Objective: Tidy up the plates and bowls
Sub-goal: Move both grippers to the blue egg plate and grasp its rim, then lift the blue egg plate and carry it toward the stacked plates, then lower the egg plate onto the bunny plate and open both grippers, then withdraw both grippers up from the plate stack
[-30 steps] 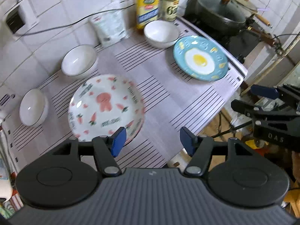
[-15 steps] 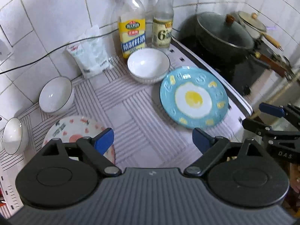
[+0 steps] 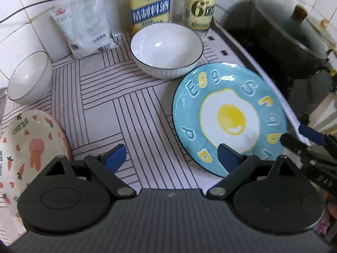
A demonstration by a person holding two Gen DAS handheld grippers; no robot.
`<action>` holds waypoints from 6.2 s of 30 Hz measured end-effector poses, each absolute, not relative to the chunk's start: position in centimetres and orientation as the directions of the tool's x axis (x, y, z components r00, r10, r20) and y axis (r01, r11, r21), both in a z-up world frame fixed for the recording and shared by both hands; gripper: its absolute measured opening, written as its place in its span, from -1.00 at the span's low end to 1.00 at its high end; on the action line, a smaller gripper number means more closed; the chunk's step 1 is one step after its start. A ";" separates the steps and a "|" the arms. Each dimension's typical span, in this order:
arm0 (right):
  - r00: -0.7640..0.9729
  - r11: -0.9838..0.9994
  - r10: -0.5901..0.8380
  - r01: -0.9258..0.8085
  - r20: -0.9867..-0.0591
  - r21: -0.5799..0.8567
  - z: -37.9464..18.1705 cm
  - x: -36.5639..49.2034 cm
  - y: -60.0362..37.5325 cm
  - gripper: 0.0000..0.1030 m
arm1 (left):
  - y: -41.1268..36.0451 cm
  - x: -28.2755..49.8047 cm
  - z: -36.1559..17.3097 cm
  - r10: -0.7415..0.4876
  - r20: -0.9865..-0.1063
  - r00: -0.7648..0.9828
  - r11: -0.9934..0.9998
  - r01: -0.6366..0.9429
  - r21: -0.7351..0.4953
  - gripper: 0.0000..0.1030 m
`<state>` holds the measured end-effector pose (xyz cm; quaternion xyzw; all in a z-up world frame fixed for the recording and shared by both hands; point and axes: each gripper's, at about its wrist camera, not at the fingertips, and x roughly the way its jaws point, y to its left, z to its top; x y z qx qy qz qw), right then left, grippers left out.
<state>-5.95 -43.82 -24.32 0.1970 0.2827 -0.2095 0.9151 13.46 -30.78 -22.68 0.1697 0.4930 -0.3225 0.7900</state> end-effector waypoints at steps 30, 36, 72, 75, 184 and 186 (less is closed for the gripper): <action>0.801 0.764 -0.172 0.476 -0.573 0.436 -28.5 -3.8 -48.0 -0.63 | -34.6 15.7 -26.7 -0.403 -0.892 0.206 0.686 0.713 -0.145 -0.15; 0.767 0.814 -0.125 0.442 -0.629 0.377 -26.7 -3.3 -47.8 -0.60 | -33.9 16.5 -26.1 -0.367 -0.922 0.123 0.722 0.662 -0.199 -0.21; 0.792 0.934 0.165 0.067 -0.588 0.351 -17.4 -1.6 -37.2 -0.56 | -16.3 12.9 -17.8 -0.383 -0.905 0.183 0.841 0.474 -0.260 -0.21; 0.791 0.934 0.192 0.035 -0.582 0.355 -17.3 -0.2 -36.0 -0.56 | -14.3 13.5 -17.9 -0.390 -0.900 0.194 0.854 0.443 -0.274 -0.21; 0.766 0.958 -0.165 0.274 -0.621 0.084 -11.2 2.5 -24.2 0.40 | -13.3 17.1 -10.8 -0.280 -0.936 0.212 0.625 0.781 -0.010 0.60; 0.766 0.954 -0.173 0.286 -0.619 0.087 -11.6 2.5 -25.4 0.40 | -15.0 17.6 -10.4 -0.282 -0.933 0.224 0.626 0.780 -0.002 0.66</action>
